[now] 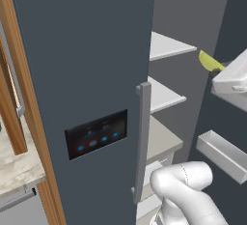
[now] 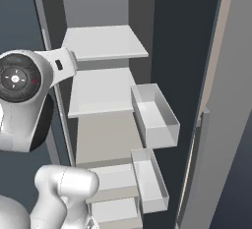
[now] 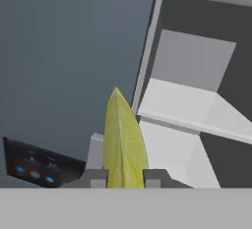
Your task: There is a bowl on the dining counter. Grab a lemon wedge from the fridge and place it in the bowl. Then get the liquor bottle and glass cup from the cabinet and place them next to the bowl.
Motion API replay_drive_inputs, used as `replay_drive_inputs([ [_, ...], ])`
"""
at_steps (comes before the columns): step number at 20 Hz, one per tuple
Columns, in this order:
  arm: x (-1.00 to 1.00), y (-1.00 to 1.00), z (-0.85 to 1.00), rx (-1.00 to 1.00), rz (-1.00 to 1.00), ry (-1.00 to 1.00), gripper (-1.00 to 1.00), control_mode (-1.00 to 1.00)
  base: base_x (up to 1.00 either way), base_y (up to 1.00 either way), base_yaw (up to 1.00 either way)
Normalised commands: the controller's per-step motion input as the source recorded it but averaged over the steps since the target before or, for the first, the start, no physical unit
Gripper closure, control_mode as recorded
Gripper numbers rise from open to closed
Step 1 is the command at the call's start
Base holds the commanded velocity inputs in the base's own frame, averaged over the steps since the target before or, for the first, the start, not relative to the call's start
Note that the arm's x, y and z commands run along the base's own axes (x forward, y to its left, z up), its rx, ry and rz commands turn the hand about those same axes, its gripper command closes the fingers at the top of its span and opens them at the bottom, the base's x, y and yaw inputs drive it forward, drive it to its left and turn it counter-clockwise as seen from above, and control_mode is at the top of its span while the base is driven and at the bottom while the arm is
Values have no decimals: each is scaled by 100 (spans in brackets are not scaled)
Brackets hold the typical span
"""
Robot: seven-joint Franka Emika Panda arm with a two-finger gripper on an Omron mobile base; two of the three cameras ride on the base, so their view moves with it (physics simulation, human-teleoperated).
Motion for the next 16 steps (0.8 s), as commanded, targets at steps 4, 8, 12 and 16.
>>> replay_drive_inputs([
  [4, 0, 0, 0, 0, 0, 1, 100, -100, 0, 0, 0],
  [8, -27, 0, -2, 1, -1, 0, 100, -100, 0, 0, 0],
  [12, 0, 0, 0, 0, 0, 0, 100, 100, -48, 13, -8],
  [16, 0, 0, 0, 0, 0, 0, 100, 100, -42, 35, -19],
])
